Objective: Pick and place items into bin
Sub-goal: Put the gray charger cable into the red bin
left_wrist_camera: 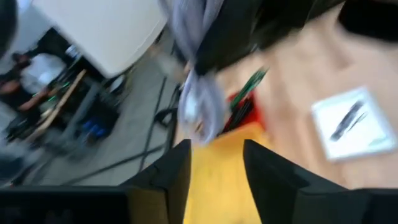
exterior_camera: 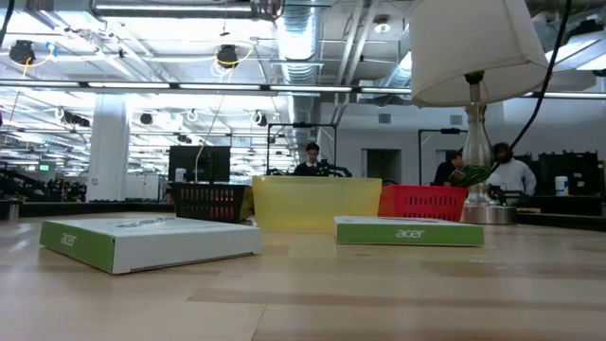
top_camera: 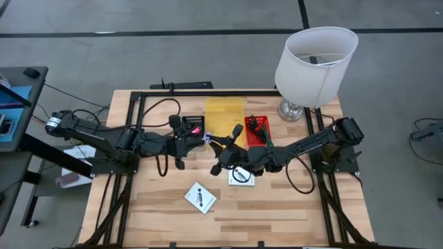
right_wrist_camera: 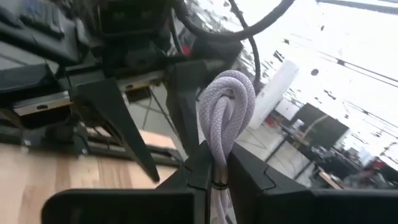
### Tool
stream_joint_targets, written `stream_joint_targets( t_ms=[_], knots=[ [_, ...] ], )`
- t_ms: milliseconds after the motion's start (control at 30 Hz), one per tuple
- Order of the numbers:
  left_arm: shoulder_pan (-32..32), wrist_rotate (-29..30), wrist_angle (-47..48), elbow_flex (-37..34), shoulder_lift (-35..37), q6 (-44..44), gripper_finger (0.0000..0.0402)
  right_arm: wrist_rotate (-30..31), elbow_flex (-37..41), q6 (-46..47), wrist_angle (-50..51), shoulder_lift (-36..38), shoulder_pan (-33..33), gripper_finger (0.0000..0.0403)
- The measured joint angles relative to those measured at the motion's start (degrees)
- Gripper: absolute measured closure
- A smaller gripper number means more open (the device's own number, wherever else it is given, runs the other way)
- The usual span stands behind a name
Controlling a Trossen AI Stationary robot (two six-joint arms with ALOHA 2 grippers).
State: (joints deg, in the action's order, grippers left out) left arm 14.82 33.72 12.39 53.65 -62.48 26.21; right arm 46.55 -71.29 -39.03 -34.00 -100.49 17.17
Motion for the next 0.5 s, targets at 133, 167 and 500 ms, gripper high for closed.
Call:
stream_joint_targets(
  t_ms=[133, 167, 500],
  knots=[
    [0.6, 7.5, 6.4, 0.0, 0.0, -1.9, 0.0237, 2.2, 0.0, 0.0, 2.6, 0.0, 0.0, 0.0388],
    [0.6, 8.5, 7.9, 0.0, 0.0, -2.8, 0.0233, 3.1, 0.0, 0.0, 3.5, 0.0, 0.0, 0.0388],
    [0.5, 8.8, 19.2, -0.1, 0.0, -10.0, 0.0223, 17.3, 0.0, 7.9, 21.7, 1.8, 0.0, 0.0384]
  ],
)
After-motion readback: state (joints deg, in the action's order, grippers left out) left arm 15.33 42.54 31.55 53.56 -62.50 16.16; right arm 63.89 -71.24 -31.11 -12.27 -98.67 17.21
